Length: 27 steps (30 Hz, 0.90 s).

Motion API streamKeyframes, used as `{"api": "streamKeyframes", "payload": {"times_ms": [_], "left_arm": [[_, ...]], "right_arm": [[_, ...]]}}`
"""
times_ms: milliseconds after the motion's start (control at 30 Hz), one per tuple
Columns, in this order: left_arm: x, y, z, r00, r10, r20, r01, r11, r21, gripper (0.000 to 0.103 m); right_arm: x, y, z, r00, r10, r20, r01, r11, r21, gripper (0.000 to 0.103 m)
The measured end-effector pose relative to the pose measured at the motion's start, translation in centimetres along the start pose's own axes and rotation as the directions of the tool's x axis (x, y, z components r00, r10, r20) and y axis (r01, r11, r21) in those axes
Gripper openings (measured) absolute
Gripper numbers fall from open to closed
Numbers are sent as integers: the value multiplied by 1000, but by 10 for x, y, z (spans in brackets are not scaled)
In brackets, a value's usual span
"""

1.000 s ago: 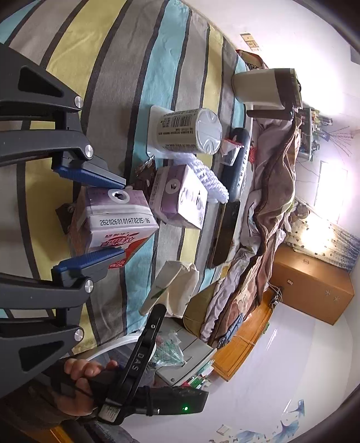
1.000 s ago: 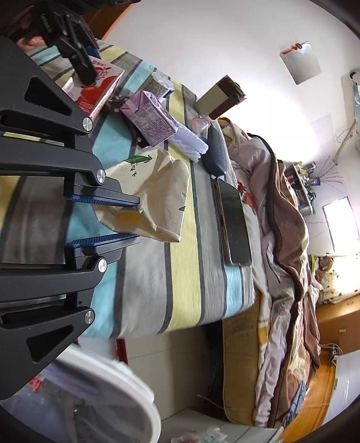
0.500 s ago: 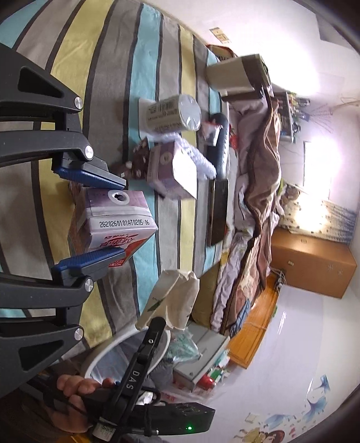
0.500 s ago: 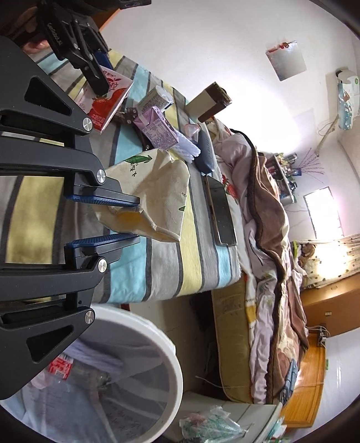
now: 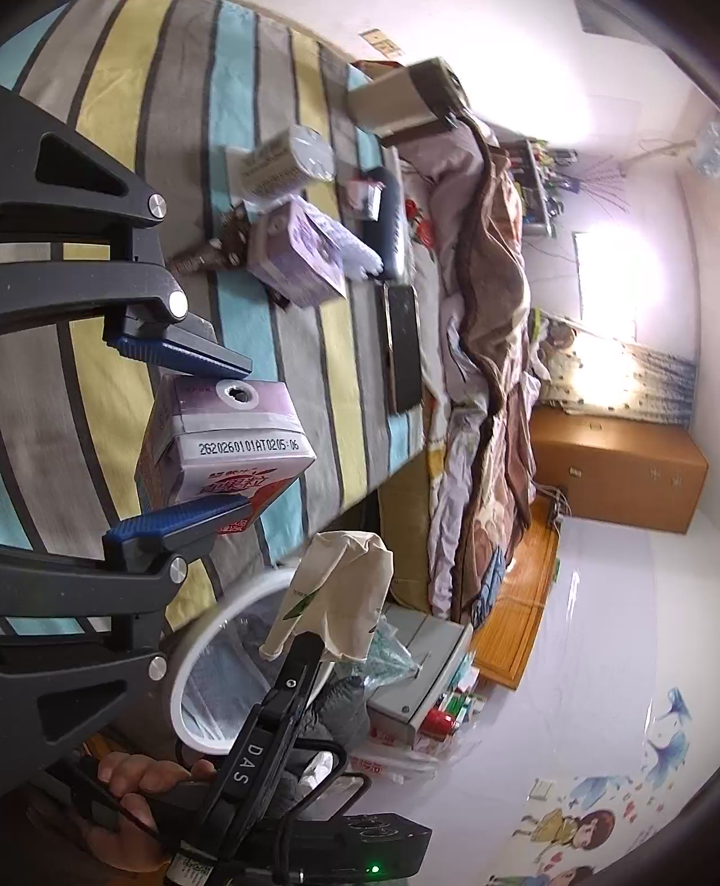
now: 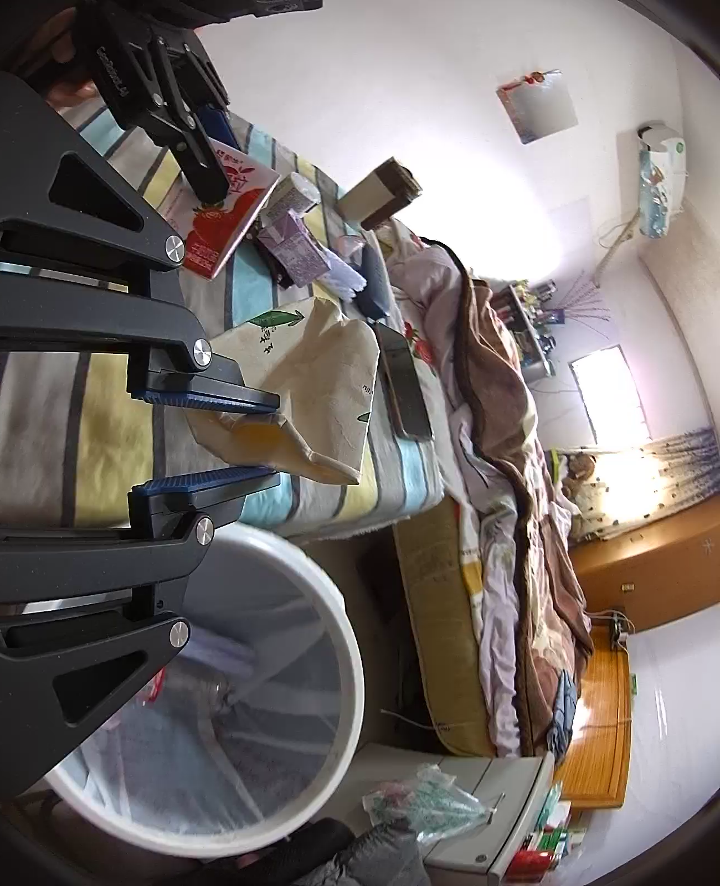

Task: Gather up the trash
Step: 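Carry the milk carton and paper bag over the white bin, then open both grippers to drop the carton and paper bag into the bin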

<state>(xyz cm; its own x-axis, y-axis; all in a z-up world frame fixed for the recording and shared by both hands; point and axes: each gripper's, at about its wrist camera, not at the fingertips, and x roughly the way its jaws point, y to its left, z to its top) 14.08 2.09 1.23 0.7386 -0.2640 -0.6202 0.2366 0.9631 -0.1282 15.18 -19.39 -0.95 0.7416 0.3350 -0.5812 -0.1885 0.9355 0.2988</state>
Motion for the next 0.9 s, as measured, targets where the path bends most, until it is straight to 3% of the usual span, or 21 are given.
{"api": "streamKeyframes", "payload": {"times_ms": [400, 700, 900], "left_arm": [[10, -63, 19, 996, -93, 12, 91, 991, 93, 43], [27, -113, 23, 987, -158, -10, 158, 975, 155, 43], [48, -138, 22, 979, -194, -55, 201, 964, 176, 43]], "right_arm": [[-47, -41, -1, 988, -126, 87, 122, 991, 49, 22], [-60, -74, -12, 970, -229, 78, 219, 969, 115, 22], [-62, -90, -18, 944, -327, 53, 318, 940, 125, 22]]}}
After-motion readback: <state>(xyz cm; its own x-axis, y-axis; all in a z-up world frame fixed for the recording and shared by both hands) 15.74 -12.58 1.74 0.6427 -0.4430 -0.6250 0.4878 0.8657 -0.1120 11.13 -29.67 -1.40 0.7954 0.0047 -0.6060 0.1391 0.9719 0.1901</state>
